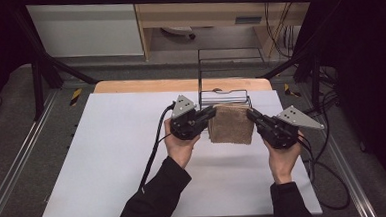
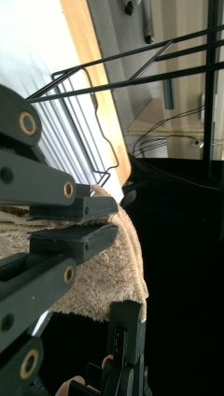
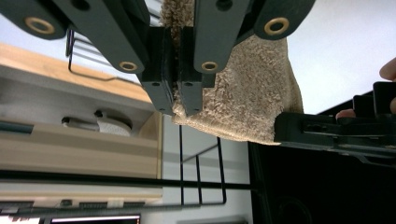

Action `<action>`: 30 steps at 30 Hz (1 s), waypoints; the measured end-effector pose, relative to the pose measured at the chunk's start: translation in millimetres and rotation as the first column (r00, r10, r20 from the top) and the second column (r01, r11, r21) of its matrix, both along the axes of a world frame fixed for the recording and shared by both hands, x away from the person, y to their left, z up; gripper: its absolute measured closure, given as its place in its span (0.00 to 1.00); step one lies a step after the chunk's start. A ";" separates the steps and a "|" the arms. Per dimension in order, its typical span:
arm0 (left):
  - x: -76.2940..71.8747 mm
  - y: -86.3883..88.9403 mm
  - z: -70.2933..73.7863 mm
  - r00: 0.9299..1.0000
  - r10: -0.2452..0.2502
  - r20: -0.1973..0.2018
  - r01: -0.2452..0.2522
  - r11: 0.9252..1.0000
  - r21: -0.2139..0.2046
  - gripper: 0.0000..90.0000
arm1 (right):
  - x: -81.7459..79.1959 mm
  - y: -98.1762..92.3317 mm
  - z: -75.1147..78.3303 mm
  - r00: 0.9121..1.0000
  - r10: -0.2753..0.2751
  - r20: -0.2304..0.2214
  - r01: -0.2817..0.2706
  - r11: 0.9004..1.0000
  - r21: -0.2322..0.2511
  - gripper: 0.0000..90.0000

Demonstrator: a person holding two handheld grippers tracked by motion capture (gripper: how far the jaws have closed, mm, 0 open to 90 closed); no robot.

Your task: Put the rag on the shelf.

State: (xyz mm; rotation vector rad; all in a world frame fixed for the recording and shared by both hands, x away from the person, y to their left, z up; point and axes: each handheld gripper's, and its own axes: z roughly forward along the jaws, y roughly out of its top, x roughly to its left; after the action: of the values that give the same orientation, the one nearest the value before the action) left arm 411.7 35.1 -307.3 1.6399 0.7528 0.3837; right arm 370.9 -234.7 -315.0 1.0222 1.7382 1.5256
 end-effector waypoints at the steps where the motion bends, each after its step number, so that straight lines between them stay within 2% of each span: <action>1: 0.7 0.2 2.0 1.000 0.001 0.005 -0.001 1.000 -0.004 0.94 | 0.8 0.7 2.0 1.000 -0.001 0.006 0.001 1.000 0.002 0.96; 8: 4.0 2.7 13.1 1.000 0.012 0.027 -0.012 1.000 -0.021 0.94 | 6.0 5.3 15.6 0.999 -0.015 0.042 0.014 1.000 0.008 0.96; 23: 13.3 5.4 37.3 0.997 0.035 0.065 -0.031 0.998 -0.055 0.94 | 16.1 11.0 40.2 0.996 -0.032 0.088 0.030 0.999 0.017 0.96; 30: 18.4 6.7 52.3 0.994 0.049 0.098 -0.040 0.995 -0.089 0.94 | 20.7 13.2 52.1 0.992 -0.042 0.116 0.038 0.999 0.033 0.96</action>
State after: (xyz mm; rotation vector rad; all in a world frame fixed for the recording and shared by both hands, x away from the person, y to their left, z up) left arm 430.1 41.8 -255.0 1.5136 0.7222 0.4558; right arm 391.6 -221.5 -262.9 0.9577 1.6096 1.5600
